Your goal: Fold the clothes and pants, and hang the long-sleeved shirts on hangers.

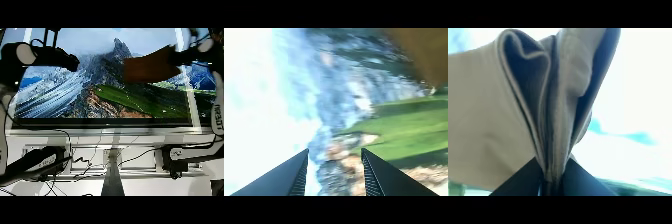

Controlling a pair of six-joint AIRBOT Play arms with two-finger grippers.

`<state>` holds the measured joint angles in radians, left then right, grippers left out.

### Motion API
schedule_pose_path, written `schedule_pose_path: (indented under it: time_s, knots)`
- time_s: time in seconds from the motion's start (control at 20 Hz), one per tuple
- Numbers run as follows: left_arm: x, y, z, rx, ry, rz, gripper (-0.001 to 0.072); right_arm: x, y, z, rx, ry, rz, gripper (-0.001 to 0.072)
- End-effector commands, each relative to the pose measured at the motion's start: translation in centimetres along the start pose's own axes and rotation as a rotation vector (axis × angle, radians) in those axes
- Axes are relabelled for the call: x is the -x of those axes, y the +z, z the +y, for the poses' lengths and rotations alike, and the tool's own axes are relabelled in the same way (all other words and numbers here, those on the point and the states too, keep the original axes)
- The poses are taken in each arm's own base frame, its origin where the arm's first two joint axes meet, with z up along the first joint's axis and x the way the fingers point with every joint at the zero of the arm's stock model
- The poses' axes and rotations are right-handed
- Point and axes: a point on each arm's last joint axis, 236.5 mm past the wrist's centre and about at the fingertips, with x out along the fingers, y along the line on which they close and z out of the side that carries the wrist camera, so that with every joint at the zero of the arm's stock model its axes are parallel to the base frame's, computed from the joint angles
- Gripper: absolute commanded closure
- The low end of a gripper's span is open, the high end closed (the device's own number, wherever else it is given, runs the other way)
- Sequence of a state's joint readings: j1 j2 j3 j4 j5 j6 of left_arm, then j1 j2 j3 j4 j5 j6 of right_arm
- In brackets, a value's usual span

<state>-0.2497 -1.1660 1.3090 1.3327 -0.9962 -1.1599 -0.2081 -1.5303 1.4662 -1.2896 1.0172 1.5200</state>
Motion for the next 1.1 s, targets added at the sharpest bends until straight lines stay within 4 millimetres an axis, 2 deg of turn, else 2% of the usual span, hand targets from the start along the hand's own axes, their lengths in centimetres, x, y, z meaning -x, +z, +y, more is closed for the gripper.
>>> schedule_pose_path:
  time_s: [0.0,0.1,0.25,0.35,0.45,0.55,0.6,0.65,0.7,0.75,0.8,0.85,0.95,1.0,1.05]
  knots:
    - [4.1,0.7,1.2,-0.061,0.091,-0.045,0.0361,9.8,1.8,-12.3,-0.260,-0.226,-0.153,0.0698]
    - [4.7,1.0,1.2,-0.063,0.095,-0.058,0.0361,13.6,-1.2,-18.5,-0.390,-0.331,-0.118,0.0697]
    - [4.6,1.0,1.2,-0.063,0.095,-0.057,0.0361,17.4,-8.9,-26.2,-0.585,-0.475,0.045,0.0697]
    - [4.6,0.9,1.2,-0.063,0.095,-0.057,0.0361,19.0,-14.0,-29.1,-0.707,-0.526,0.145,0.0697]
    - [4.6,0.9,1.2,-0.063,0.095,-0.057,0.0361,20.4,-18.6,-30.9,-0.826,-0.550,0.224,0.0698]
    - [4.6,0.9,1.2,-0.063,0.095,-0.057,0.0361,21.7,-21.6,-32.1,-0.916,-0.568,0.259,0.0697]
    - [4.6,0.9,1.2,-0.063,0.095,-0.057,0.0361,22.2,-22.4,-32.8,-0.949,-0.575,0.249,0.0683]
    - [4.6,0.9,1.2,-0.063,0.095,-0.057,0.0361,22.8,-23.0,-33.5,-0.976,-0.585,0.235,0.0514]
    - [4.6,0.9,1.2,-0.063,0.095,-0.057,0.0361,23.1,-23.4,-33.8,-1.001,-0.584,0.227,0.0200]
    - [4.6,0.9,1.2,-0.063,0.095,-0.057,0.0361,23.1,-23.4,-33.8,-1.016,-0.569,0.216,0.0082]
    - [4.6,0.9,1.2,-0.063,0.095,-0.057,0.0361,22.8,-23.0,-33.6,-1.024,-0.544,0.204,0.0088]
    - [4.6,0.9,1.2,-0.063,0.095,-0.057,0.0361,22.2,-22.5,-33.1,-1.026,-0.511,0.192,0.0135]
    - [4.6,0.9,1.2,-0.063,0.095,-0.057,0.0361,20.7,-20.8,-31.8,-1.007,-0.446,0.171,0.0484]
    - [4.6,0.9,1.2,-0.063,0.095,-0.057,0.0361,20.0,-19.9,-31.1,-0.980,-0.423,0.168,0.0611]
    - [4.6,0.9,1.2,-0.063,0.095,-0.057,0.0361,19.0,-18.9,-29.9,-0.946,-0.396,0.175,0.0698]
